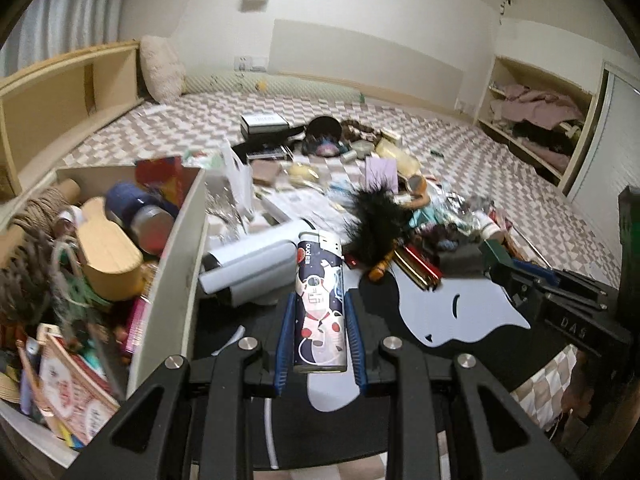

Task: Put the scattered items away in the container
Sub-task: 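Carry the printed lighter with the left gripper while the right gripper carries the green case to the box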

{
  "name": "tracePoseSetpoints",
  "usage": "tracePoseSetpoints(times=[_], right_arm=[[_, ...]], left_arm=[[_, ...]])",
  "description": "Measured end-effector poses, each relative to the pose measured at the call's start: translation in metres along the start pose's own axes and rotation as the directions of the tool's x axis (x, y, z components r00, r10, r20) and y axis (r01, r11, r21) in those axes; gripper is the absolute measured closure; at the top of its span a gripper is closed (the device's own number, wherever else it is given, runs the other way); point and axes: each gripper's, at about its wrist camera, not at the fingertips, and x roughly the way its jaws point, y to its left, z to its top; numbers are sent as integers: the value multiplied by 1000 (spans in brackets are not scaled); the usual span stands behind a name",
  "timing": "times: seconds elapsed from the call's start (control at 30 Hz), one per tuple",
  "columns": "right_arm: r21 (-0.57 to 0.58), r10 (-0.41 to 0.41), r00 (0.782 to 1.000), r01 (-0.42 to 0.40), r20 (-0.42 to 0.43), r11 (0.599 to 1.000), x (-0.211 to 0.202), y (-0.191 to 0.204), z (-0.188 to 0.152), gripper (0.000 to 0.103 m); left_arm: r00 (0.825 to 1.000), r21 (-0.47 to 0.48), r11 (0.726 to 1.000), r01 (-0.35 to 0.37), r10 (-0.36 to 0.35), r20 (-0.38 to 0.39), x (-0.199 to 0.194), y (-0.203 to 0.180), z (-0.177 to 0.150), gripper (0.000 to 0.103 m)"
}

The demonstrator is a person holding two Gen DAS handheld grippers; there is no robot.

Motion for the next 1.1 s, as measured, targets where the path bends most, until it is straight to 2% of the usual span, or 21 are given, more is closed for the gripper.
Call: tracePoseSetpoints(times=[0.27, 0.6, 0.83, 1.1], right_arm=[[-35, 91, 995, -90, 42, 995, -5, 39, 27, 73], [-67, 215, 976, -212, 40, 975, 0, 95, 40, 73], [-112, 264, 964, -261, 18, 959, 5, 136, 39, 73], [-155, 324, 946, -322, -16, 934, 10, 179, 34, 73]], left_arm=[[995, -54, 998, -45, 49, 86, -28, 30, 12, 78], [973, -186, 974, -129, 160, 167, -59, 87, 21, 78], [955, -298, 940, -167, 230, 189, -77, 127, 16, 78], [945, -354, 914, -197, 273, 178, -89, 156, 10, 78]])
